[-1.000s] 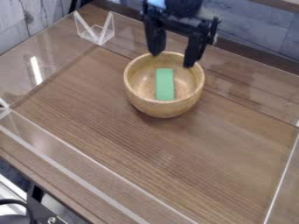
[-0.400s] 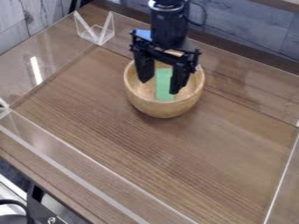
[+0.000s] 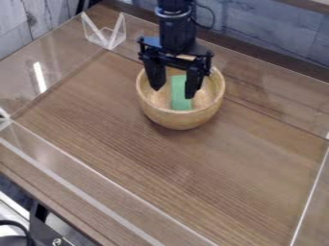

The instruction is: Move green stick from inside the wooden bowl to the table next to it

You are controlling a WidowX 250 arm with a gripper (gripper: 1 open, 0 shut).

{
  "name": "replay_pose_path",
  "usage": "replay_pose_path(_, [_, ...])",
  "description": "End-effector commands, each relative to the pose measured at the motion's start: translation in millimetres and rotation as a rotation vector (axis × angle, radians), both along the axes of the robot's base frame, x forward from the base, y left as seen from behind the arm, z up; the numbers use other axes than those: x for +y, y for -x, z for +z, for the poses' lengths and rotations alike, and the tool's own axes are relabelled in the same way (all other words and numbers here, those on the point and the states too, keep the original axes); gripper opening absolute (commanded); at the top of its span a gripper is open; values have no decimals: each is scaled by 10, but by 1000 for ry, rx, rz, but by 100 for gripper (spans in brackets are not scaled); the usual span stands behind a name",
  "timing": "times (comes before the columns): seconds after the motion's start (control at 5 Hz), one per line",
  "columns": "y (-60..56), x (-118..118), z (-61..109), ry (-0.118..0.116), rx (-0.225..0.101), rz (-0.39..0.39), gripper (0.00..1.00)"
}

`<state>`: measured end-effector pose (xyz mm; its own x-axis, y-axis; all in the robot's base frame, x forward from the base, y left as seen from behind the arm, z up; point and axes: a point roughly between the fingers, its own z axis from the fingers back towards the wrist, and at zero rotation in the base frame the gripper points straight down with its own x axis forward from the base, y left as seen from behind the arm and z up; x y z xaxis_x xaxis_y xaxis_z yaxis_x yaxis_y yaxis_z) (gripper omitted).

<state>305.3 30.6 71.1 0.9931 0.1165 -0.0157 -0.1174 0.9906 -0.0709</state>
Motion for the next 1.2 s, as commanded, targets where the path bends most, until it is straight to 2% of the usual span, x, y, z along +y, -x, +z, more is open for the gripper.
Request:
replay_pose_path(0.0, [-76,61,6,3,-50,56,100])
replay_pose_path(0.4, [-171,-81,-100,3,-55,159,100])
replay_pose_path(0.6, [-204,-5,-166,-6,-53,183,100])
replay_pose_path(0.8, [-220,76,-204,-10,-54,201,0])
replay_pose_path(1.0, [-207,24,-172,-5,-63,196,0])
